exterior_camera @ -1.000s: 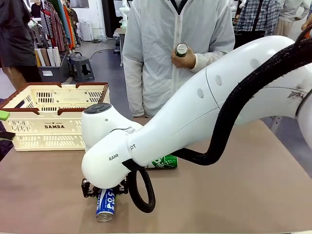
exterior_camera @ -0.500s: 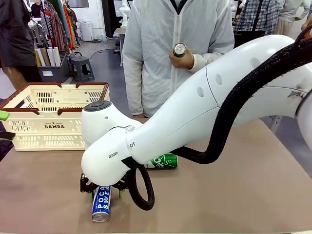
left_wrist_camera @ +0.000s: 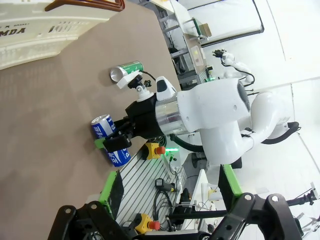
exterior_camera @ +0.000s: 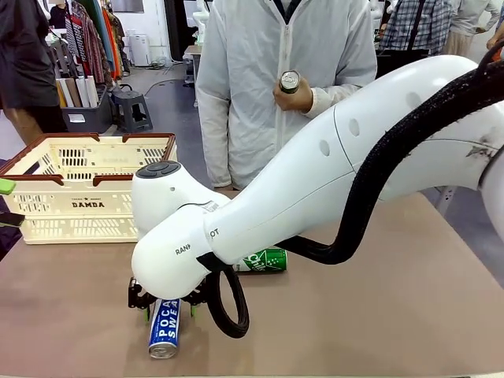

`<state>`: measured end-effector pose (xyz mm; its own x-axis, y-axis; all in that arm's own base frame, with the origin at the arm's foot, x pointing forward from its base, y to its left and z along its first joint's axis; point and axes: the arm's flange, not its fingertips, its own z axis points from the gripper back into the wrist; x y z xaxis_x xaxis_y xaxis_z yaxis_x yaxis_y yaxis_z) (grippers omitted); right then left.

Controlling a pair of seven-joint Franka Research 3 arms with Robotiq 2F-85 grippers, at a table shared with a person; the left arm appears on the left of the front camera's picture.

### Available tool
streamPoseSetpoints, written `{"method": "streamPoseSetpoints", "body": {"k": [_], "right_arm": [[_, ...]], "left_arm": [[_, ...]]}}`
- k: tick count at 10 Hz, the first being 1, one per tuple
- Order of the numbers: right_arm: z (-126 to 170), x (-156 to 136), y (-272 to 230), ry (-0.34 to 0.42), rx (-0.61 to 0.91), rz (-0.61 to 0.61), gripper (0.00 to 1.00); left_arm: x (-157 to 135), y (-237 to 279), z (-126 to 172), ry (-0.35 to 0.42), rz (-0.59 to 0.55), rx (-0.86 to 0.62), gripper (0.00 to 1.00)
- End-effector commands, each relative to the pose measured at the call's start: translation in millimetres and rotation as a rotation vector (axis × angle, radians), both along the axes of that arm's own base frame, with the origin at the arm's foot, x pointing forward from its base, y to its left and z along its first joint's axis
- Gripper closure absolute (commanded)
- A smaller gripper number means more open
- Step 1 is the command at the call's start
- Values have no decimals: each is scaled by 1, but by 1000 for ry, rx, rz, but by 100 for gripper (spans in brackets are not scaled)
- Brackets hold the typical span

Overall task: Place the drinks into the Shopping basket.
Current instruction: Pick up one drink and place it into the Shopping basket.

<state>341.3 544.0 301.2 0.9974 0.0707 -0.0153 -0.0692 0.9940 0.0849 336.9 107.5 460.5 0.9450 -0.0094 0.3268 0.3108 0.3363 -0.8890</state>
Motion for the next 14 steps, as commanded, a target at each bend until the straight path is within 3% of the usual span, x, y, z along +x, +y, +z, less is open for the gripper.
{"method": "streamPoseSetpoints", "body": {"k": [1, 3, 4, 6, 7, 9, 11, 14], "right_arm": [[49, -10, -35, -63, 56, 4, 0], [133, -26, -107, -38, 137, 14, 0], [164, -32, -153, 32, 199, 14, 0], [203, -31, -268, 188, 391, -73, 0], [216, -34, -340, 219, 538, -153, 0], [213, -47, -435, 257, 730, -213, 0], [190, -55, -507, 274, 901, -191, 0], [129, -75, -617, 154, 1224, -183, 0]], "left_arm": [[-2, 2, 3, 8, -5, 2, 0], [-2, 2, 3, 8, -5, 2, 0], [-2, 2, 3, 8, -5, 2, 0], [-2, 2, 3, 8, -5, 2, 0], [-2, 2, 3, 8, -5, 2, 0], [-2, 2, 3, 8, -5, 2, 0], [-2, 2, 3, 8, -5, 2, 0], [-2, 2, 3, 8, -5, 2, 0]]}}
